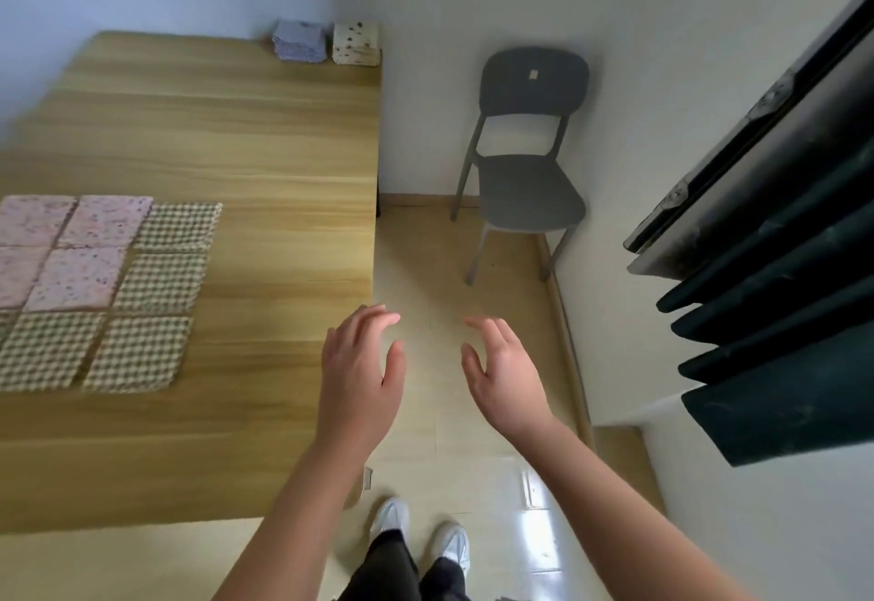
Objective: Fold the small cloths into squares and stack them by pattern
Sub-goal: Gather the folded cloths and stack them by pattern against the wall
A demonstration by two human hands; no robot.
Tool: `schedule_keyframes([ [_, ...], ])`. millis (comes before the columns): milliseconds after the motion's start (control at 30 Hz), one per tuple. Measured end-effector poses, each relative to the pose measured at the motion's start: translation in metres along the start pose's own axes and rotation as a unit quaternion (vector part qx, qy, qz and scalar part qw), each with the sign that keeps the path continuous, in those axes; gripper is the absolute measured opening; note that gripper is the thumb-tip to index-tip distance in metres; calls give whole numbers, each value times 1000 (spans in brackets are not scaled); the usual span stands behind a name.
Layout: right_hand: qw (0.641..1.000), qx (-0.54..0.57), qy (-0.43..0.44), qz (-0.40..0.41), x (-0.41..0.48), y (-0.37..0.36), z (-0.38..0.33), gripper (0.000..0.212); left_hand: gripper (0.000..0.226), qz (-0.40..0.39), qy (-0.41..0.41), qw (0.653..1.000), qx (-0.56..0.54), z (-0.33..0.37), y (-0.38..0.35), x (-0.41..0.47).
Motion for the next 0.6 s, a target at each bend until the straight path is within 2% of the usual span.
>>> schedule_keyframes([
  [267,1000,1,22,5,-32,-43,-68,32,40,3,-12,1000,13,-51,68,-26],
  [400,999,2,-1,39,-38,-75,-103,33,23,-15,-56,998,15,-88,97,-20],
  [600,998,13,-23,65,-54,-113,-146,31,25,-34,-64,997,33,-137,145,-9],
])
Point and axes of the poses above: each hand's wrist, its own x-axis towards the middle knuckle, its own y-axis out of the back of the hand, z = x × y, the point moved 2 cm from there along x, towards the middle knuckle, and after that the axes turned 6 degrees about z, right-handed, at the moved point
